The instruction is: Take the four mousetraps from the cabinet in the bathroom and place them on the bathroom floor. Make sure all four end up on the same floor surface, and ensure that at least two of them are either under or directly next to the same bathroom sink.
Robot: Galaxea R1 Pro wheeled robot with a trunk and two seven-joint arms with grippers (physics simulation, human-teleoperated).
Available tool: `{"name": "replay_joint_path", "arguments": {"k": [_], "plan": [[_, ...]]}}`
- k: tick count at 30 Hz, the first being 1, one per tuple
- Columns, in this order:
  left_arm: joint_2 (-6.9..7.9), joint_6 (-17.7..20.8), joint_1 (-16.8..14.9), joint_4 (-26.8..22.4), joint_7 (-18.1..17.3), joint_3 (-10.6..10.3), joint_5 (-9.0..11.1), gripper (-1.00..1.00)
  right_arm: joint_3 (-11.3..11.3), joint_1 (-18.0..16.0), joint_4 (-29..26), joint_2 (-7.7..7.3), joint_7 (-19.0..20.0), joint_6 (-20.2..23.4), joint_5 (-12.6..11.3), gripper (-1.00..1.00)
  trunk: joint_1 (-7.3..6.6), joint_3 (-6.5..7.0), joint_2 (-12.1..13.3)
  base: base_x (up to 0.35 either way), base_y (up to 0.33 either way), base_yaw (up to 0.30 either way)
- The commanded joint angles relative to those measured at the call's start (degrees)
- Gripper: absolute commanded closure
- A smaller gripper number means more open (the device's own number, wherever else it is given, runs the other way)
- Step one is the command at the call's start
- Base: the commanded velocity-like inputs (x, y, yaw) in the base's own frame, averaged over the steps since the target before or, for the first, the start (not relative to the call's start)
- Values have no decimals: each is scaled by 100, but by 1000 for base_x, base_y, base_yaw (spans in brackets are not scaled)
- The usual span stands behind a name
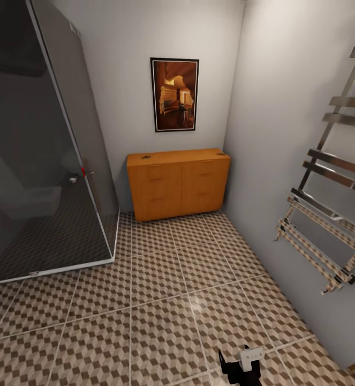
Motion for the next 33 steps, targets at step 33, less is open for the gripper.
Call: {"name": "replay_joint_path", "arguments": {"k": [33], "plan": [[-2,-35,-10,22,0,-50,53,-100,34,-6,6,-1,-7,-23,-6,-100,4,288,-11,0,0,0]]}}
